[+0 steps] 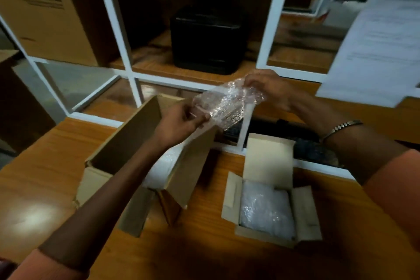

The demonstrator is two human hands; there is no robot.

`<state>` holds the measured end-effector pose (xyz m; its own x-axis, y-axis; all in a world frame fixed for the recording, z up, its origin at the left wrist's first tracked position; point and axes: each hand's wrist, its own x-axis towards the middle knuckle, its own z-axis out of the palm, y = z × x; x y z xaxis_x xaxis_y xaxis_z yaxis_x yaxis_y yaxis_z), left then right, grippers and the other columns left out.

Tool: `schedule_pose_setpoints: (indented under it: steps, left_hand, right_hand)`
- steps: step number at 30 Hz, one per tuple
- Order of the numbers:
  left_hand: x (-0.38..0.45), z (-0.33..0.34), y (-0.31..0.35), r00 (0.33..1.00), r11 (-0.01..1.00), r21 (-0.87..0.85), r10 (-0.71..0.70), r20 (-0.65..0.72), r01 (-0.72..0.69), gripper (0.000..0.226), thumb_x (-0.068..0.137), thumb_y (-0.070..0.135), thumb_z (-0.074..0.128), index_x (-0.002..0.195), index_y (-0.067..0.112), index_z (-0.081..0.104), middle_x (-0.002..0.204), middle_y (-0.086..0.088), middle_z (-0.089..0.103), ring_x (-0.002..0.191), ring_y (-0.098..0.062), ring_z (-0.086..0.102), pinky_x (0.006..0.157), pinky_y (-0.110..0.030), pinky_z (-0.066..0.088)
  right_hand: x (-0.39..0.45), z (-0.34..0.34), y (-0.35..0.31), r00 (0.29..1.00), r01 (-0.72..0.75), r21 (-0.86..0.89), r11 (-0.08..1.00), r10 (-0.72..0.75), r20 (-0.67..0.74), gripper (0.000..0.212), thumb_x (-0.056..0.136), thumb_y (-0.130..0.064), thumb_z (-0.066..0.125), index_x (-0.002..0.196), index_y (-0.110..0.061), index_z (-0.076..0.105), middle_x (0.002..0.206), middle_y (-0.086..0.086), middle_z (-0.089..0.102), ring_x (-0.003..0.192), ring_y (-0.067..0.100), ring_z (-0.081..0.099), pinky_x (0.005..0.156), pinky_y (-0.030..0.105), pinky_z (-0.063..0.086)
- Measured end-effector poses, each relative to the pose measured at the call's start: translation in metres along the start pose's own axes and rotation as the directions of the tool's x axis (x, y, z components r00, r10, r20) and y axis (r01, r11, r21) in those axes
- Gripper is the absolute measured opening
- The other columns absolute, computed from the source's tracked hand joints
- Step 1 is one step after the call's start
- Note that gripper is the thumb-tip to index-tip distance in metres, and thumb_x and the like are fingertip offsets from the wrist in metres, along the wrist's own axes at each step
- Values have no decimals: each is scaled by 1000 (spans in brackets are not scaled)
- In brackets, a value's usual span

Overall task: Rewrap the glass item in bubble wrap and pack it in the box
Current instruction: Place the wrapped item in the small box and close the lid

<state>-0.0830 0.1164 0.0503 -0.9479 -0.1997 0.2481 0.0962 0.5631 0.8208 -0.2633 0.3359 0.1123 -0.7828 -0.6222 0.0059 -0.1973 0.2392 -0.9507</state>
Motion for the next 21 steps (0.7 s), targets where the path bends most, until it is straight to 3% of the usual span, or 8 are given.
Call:
schedule_pose_setpoints:
  steps: [3,6,8,11,14,17,21]
  left_hand:
    - [4,36,24,995,993,-113,53,87,-43,20,105,26,66,117,12,75,107,-4,78,97,-19,75,92,-45,62]
    - [7,75,40,994,978,-206,32,103,-11,18,108,21,61,116,12,74,107,-6,77,95,-14,74,81,-31,61]
    - [8,99,45,992,975,-221,-2,123,29,17,109,20,59,113,10,72,100,-11,75,82,-10,72,71,-26,59]
    - [6,129,50,976,965,-213,-114,185,153,20,109,23,58,114,9,71,91,-8,71,72,-11,69,66,-33,63]
    - [3,151,54,959,954,-224,-144,245,201,19,108,25,61,114,11,73,81,0,68,59,-5,65,50,-21,52]
    - [0,165,58,946,948,-227,-153,285,222,16,106,24,65,112,12,73,77,2,69,51,-8,61,44,-19,47]
    - [-6,177,64,929,945,-220,-162,332,243,20,106,25,66,118,10,72,88,-7,77,52,-16,62,44,-25,50]
  right_hand:
    - [-41,-43,29,990,-88,225,970,111,-90,18,97,-6,59,85,-15,67,80,2,70,75,14,68,67,28,58]
    - [-78,-73,65,963,-238,219,946,259,-74,7,97,-11,67,105,-12,68,104,6,73,100,21,70,80,39,65]
    - [-100,-84,84,940,-329,216,919,341,-21,38,95,-24,75,130,-14,64,131,8,67,121,23,65,95,53,62]
    - [-126,-88,101,935,-354,186,917,346,76,82,85,-52,79,157,-37,42,149,-8,51,139,18,48,113,58,47]
    - [-140,-83,113,915,-303,-65,951,309,259,92,81,-57,84,159,-49,35,170,-10,27,155,21,26,126,52,24]
    - [-150,-76,118,859,-356,-36,934,342,382,88,83,-36,88,157,-38,40,155,0,56,144,24,51,122,50,37]
    - [-161,-76,122,882,-332,4,943,309,355,54,91,-17,80,140,-24,60,134,3,73,125,24,69,105,42,56]
